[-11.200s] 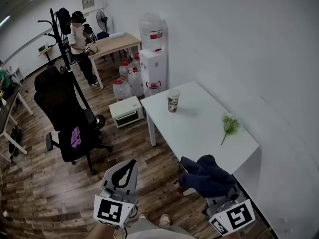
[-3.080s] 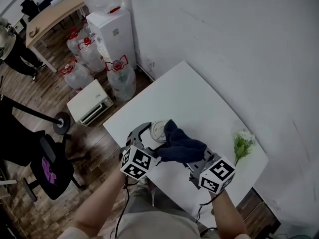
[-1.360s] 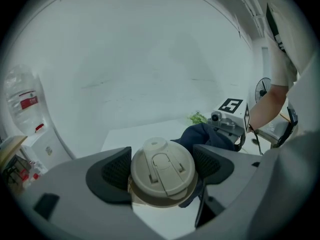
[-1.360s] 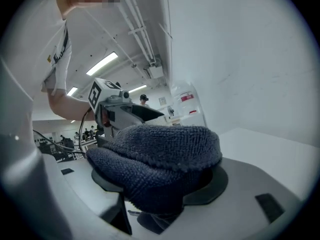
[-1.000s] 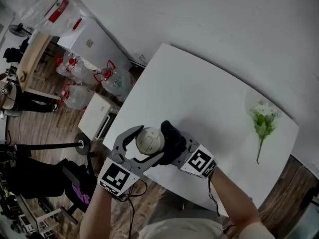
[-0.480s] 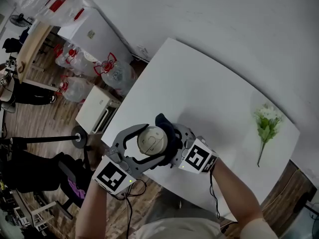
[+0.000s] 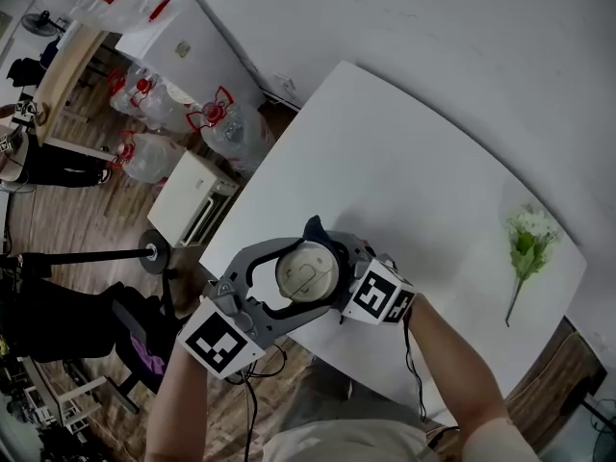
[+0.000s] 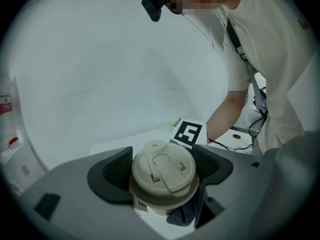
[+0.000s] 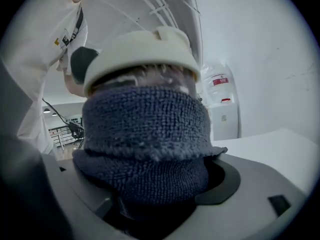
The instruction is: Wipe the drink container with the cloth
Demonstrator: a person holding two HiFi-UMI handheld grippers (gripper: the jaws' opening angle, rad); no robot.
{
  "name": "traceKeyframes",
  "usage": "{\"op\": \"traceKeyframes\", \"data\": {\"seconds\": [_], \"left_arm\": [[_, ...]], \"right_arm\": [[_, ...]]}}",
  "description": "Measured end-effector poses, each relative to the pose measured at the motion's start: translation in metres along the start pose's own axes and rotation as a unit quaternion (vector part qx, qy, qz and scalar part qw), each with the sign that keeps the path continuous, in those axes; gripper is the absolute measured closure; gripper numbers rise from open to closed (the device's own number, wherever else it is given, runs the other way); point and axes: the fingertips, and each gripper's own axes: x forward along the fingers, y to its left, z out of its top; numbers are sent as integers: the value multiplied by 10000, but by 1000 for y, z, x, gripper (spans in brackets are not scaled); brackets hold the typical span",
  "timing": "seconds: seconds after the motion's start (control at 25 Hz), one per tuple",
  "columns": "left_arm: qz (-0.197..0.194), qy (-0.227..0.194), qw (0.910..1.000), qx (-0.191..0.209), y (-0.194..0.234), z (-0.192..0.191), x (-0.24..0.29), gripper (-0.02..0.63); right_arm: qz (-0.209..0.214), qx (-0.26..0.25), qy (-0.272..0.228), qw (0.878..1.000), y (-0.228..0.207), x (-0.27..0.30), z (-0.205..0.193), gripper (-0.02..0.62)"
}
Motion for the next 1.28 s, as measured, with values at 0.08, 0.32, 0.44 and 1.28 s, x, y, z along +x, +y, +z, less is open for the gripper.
{"op": "traceKeyframes", "data": {"seconds": [0.08,0.32,0.44,1.28], "left_arm": [[-66,-66,9999,67,0,0,-1,218],[-158,-175,9997,110,-2,-1,-3,218],[-256,-192,9994,161,-3,-2,-3,218],[2386,-712,9625,-1078,24,9,-12,216]], "right_arm": [[49,163,-13,9999,1,5,-6,167],[-187,87,170,9996,-3,0,-8,167],[-199,-111,7,9997,2,-9,11,167],[-340,-282,8,9990,4,-1,8,169]]}}
